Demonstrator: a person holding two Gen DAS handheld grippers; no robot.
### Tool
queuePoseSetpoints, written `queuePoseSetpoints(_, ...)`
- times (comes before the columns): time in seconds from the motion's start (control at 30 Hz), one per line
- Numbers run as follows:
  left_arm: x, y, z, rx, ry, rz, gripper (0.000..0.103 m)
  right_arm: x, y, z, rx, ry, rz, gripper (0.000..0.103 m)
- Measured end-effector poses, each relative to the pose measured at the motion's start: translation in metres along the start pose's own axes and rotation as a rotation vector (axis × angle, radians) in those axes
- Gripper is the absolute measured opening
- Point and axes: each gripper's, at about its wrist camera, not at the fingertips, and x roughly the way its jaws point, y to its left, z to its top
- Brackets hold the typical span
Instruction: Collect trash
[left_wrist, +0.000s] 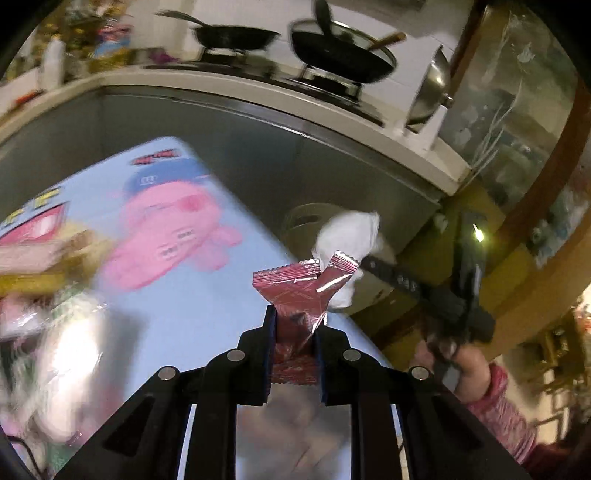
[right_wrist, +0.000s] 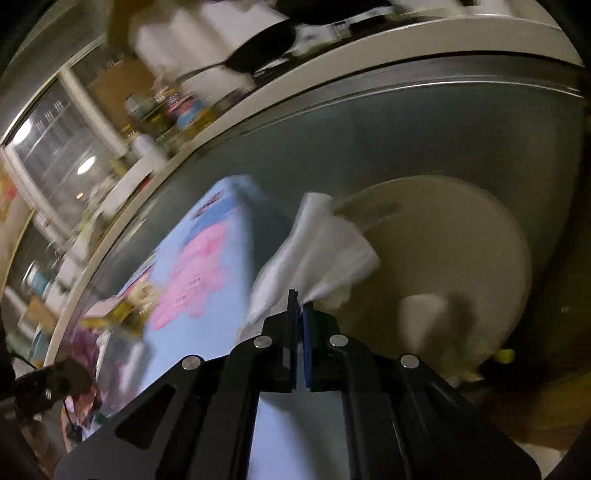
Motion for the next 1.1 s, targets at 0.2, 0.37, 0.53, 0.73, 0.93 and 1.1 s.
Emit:
queuePoseSetpoints(0.2, 0.089, -0.030, 0.049, -0.038, 0.021, -0.095, 0.020, -0.001, -0.058, 0.011, 0.041, 0.038, -0.089, 0.006)
queuePoseSetpoints(0.37, 0.137, -0.040, 0.060, -0.049, 0.056, -0.031, 0.056, -0.002, -0.074, 0.007, 0.061, 0.026, -0.107, 0.072)
queuePoseSetpoints(0.53, 0.123, -0.034, 0.054, -0.069, 0.043, -0.010, 0.058, -0.022, -0.069, 0.005, 0.081, -0.064, -0.099, 0.072)
queuePoseSetpoints(0.73, 0.056, -0.021, 0.039, -0.061, -0.064, -0.001, 0.062, -0.053, -0.037, 0.003, 0.084, -0.165, -0.025, 0.067)
queuePoseSetpoints(0.93, -0.019, -0.002, -0.018, -0.055, -0.135, 0.034, 0.062, -0.059, 0.011, -0.015, 0.068, -0.133, 0.094, 0.052)
queuePoseSetpoints(1.1, -0.072, 0.023, -0.075, -0.043, -0.155, 0.097, 0.062, -0.050, 0.062, -0.047, 0.026, -0.065, 0.172, 0.050)
